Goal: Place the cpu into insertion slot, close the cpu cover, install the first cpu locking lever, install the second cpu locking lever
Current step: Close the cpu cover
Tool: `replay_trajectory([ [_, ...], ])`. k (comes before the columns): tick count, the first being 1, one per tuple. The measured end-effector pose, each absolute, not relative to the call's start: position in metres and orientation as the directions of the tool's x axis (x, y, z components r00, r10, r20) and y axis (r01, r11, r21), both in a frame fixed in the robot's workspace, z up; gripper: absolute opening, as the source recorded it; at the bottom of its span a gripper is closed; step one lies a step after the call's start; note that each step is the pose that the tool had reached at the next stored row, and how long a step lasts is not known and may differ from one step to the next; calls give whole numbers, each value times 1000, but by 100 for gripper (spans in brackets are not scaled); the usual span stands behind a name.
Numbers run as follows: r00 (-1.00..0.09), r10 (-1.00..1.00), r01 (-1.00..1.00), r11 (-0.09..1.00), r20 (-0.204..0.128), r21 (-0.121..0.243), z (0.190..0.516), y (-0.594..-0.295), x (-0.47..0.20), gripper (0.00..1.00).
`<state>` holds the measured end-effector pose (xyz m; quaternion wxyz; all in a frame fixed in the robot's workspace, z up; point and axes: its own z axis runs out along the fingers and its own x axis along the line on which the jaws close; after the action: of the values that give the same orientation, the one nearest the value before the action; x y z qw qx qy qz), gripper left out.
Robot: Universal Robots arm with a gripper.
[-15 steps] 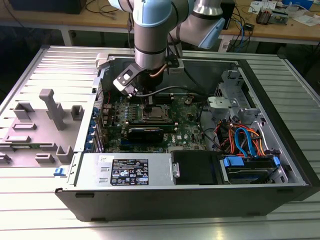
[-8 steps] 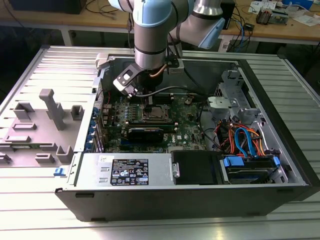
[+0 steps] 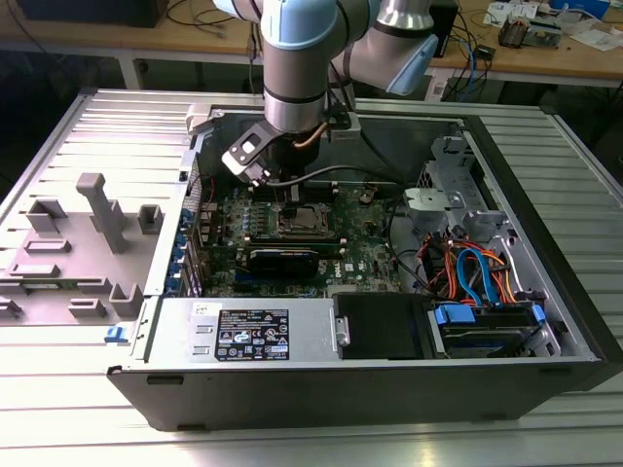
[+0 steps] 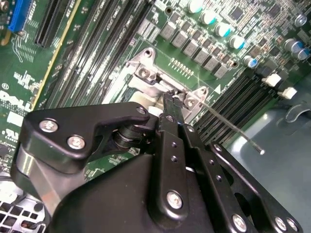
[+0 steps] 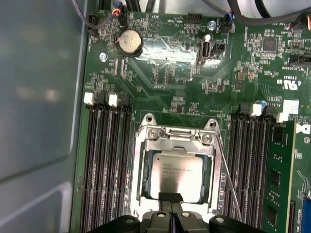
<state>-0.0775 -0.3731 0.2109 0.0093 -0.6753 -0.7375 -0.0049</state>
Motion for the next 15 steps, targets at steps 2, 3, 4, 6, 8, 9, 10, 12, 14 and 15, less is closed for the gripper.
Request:
replay_trajectory([
  [2,-88,996,996,88,20,-5,211,-373,-71,11],
  [3,-88,996,996,88,20,-5,211,-373,-67,11],
  [4,-88,996,996,88,20,-5,211,-373,-65,11],
  [6,-88,996,996,88,19,-5,211,-373,-60,11],
  [8,-88,996,996,88,18,-5,211,-373,-57,11],
  [9,-88,996,996,88,19,-5,211,-373,-56,11],
  [10,-88,996,996,88,19,-5,211,-373,-56,11],
  [12,-88,996,996,88,19,-5,211,-373,-56,11],
  [14,-88,996,996,88,19,-5,211,-373,-55,11],
  [15,-88,996,996,88,19,-5,211,-373,-55,11],
])
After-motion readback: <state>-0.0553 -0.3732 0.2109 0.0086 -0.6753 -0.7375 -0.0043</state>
